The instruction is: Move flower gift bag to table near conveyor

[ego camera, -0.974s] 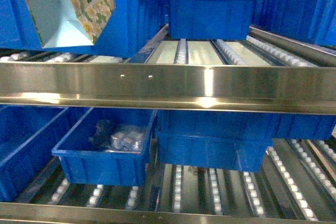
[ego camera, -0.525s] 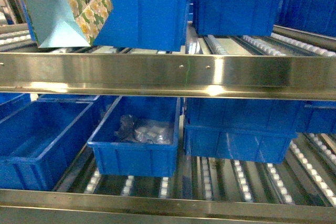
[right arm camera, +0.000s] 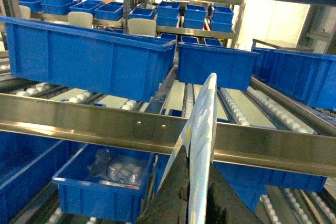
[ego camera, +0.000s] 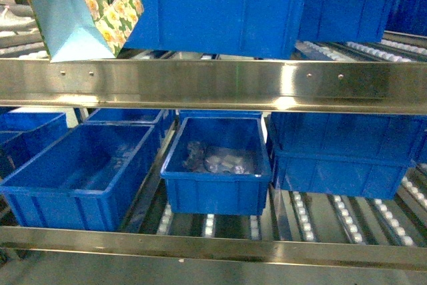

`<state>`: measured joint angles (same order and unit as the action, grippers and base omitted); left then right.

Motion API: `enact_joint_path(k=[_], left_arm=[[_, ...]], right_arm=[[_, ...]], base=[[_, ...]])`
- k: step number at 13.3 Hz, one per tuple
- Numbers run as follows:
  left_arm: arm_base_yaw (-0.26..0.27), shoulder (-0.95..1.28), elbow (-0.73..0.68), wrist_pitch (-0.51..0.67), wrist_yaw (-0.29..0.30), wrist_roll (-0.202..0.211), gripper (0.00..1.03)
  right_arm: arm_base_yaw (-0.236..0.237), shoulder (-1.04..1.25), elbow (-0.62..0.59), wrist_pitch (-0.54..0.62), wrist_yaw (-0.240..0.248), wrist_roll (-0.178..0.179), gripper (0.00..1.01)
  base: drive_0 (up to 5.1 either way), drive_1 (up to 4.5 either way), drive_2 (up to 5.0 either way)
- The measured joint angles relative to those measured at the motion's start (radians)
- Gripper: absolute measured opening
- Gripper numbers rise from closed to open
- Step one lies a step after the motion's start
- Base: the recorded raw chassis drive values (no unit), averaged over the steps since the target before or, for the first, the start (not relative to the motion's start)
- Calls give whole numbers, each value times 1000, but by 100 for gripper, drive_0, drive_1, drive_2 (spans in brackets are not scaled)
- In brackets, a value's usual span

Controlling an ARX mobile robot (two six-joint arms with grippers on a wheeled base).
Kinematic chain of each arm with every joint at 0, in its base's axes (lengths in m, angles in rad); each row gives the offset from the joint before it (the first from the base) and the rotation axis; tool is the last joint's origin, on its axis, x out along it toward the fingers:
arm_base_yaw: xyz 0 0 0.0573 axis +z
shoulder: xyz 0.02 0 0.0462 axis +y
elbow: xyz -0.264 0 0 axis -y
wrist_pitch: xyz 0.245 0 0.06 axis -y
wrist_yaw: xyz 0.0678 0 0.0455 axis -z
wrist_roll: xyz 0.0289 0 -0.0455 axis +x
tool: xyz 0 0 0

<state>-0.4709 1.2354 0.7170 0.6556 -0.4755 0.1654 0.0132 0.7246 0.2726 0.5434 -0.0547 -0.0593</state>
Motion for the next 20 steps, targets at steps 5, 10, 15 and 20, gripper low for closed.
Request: enact_joint_path(k=[5,10,15,20], left_arm=[[0,0,0,0,0,0,2],[0,0,0,2,1,0,2],[0,0,0,2,1,0,2],[0,0,0,1,0,0,2]], right_arm=[[0,0,0,2,0,0,3],[0,0,0,1,0,0,3],[0,-2,0,2,0,0,3],[0,0,0,2,0,0,3]], base=[[-475,104,370],[-476,104,367],[-482,107,359],[-479,118,360]])
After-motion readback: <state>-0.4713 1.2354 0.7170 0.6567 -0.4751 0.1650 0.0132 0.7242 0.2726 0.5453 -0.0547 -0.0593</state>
